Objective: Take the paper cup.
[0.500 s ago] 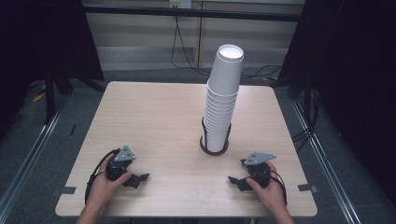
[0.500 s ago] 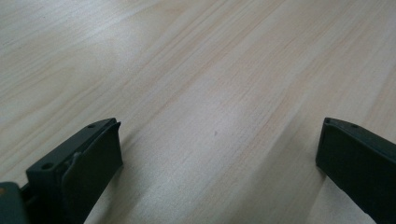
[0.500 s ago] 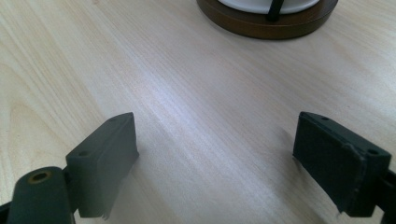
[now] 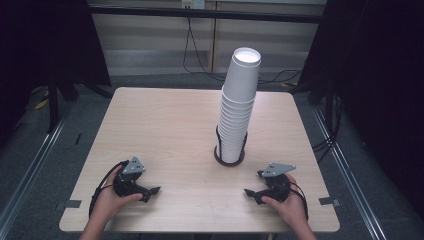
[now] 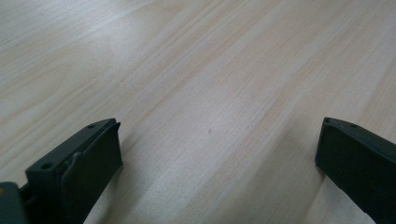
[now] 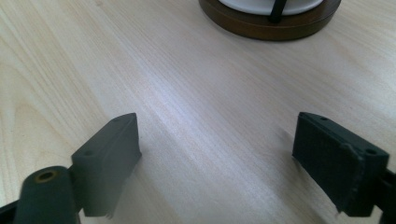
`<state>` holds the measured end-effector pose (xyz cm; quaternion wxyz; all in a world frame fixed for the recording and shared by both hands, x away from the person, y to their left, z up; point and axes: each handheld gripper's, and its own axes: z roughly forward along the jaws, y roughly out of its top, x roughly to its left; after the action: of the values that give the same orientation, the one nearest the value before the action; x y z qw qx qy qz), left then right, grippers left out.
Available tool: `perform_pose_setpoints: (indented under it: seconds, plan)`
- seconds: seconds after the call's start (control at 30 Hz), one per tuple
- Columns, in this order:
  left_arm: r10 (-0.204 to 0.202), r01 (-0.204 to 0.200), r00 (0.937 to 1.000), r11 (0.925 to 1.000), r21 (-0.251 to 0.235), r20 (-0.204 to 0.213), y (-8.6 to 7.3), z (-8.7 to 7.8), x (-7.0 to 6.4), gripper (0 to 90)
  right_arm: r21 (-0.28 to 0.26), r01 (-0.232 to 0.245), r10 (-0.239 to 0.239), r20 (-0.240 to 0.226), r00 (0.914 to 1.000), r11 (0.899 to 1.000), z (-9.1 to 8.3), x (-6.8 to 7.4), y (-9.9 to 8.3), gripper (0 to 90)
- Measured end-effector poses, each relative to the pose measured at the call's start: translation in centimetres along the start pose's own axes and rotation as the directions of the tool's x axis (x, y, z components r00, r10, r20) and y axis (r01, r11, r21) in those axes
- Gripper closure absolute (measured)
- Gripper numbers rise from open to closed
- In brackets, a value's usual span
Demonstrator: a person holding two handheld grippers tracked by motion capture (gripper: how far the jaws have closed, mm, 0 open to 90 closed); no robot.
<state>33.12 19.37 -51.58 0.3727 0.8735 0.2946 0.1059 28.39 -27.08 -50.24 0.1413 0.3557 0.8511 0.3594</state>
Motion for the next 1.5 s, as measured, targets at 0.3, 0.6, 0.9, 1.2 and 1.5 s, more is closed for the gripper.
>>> perform_pose_setpoints:
  seconds: [0.3, 0.6, 0.9, 1.2, 1.5]
  plan:
    - [-0.025, 0.027, 0.9951, 0.9994, -0.020, 0.096, 3.0, -0.5, -0.1, 5.7, -0.032, -0.025, 0.024, -0.040, 0.9989, 0.999, -1.0, -0.6, 2.3, 16.4]
    - [-0.014, 0.021, 0.9878, 0.9988, -0.044, 0.155, 7.8, -2.1, 0.0, 8.4, -0.102, -0.033, 0.026, -0.061, 0.9978, 0.994, -3.3, -1.9, 6.1, 16.6]
    - [0.036, -0.022, 0.9833, 0.9966, -0.079, 0.178, 13.0, -3.4, -0.3, 10.1, -0.158, -0.022, 0.013, -0.059, 0.9982, 0.987, -5.2, -2.7, 10.1, 16.6]
    - [0.066, -0.045, 0.9789, 0.9928, -0.111, 0.193, 16.9, -4.2, -0.3, 10.2, -0.224, -0.041, 0.029, -0.058, 0.9979, 0.974, -7.1, -3.7, 13.2, 16.5]
    - [0.090, -0.069, 0.9773, 0.9911, -0.114, 0.192, 19.9, -4.3, -0.3, 10.3, -0.254, -0.026, 0.011, -0.060, 0.9981, 0.967, -8.1, -3.8, 15.6, 16.5]
